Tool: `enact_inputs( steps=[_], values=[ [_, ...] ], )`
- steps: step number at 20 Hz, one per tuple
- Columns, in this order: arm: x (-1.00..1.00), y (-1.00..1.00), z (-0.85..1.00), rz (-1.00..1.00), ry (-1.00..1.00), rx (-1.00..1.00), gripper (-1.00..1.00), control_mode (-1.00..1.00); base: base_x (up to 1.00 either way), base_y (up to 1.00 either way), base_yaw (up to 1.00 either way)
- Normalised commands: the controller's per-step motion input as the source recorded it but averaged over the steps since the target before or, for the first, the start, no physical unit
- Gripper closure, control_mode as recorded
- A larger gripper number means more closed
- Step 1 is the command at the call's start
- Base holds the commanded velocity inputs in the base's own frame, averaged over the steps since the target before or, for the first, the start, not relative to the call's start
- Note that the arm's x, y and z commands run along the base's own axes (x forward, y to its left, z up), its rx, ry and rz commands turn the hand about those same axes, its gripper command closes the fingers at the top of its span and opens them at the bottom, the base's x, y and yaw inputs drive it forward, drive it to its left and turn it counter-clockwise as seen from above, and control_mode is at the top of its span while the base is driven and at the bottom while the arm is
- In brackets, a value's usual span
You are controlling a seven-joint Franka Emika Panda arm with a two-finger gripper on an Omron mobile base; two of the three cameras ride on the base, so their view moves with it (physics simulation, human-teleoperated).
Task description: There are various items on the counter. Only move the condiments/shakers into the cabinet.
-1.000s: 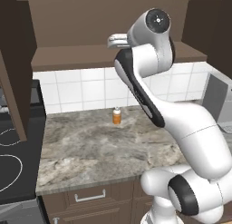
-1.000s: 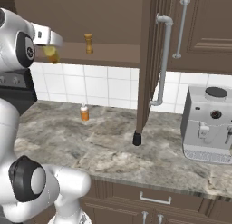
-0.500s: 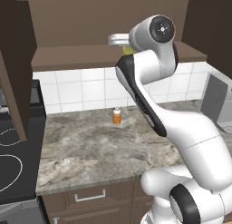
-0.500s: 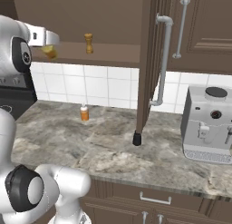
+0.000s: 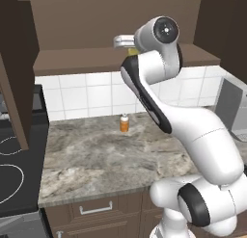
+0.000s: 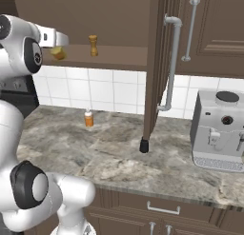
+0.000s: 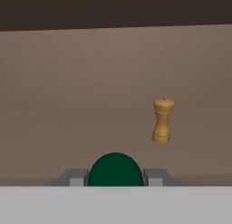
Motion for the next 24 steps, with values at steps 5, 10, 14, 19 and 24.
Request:
enact_inputs(
  steps=[5, 10, 14, 19, 24],
  values=[
    [0.45, 0.00, 0.00, 0.00, 0.04, 0.00, 1.00, -1.00, 0.00, 0.00, 0.00],
    [0.46, 0.00, 0.00, 0.00, 0.03, 0.00, 1.00, -1.00, 0.00, 0.00, 0.00],
    [0.42, 0.00, -0.03, 0.00, 0.01, -0.03, 1.00, -1.00, 0.00, 0.00, 0.00],
    [0.50, 0.00, -0.23, 0.00, 0.01, -0.09, 1.00, -1.00, 0.00, 0.00, 0.00],
    [0.47, 0.00, -0.27, 0.00, 0.01, -0.10, 1.00, -1.00, 0.00, 0.00, 0.00]
  ],
)
